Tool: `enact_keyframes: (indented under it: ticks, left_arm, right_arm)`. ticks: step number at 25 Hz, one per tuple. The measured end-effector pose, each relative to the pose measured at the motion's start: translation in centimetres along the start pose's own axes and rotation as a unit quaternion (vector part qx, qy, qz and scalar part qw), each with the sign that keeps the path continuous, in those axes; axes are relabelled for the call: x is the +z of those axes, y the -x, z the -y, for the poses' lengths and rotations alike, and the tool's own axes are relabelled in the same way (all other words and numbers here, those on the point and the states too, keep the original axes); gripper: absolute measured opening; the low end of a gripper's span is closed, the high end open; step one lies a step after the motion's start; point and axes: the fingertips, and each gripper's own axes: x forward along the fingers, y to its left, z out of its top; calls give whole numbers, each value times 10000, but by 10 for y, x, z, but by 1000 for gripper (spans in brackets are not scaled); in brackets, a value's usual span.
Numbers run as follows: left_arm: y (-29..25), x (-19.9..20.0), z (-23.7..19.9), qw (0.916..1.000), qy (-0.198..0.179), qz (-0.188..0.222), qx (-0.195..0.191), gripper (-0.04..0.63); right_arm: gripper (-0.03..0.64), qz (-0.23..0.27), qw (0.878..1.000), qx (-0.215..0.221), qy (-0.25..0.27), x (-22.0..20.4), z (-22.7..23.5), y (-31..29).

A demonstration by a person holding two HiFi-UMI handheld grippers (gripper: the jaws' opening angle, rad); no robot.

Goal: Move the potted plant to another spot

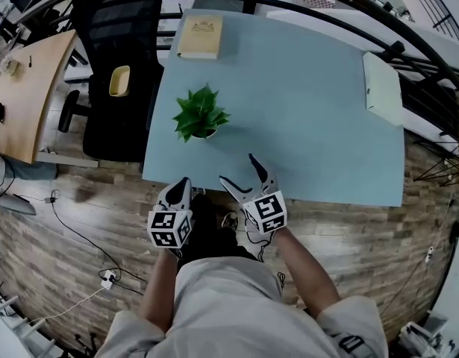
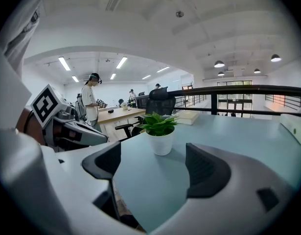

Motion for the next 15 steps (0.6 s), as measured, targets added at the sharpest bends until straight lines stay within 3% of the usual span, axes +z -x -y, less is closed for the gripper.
enact_keyframes:
  ticks: [15]
  left_arm:
    - [-42,12,-72,9989,-13,-453,-85,11]
  right_arm:
    - [463,-348,9994,71,59,-6,4,-110]
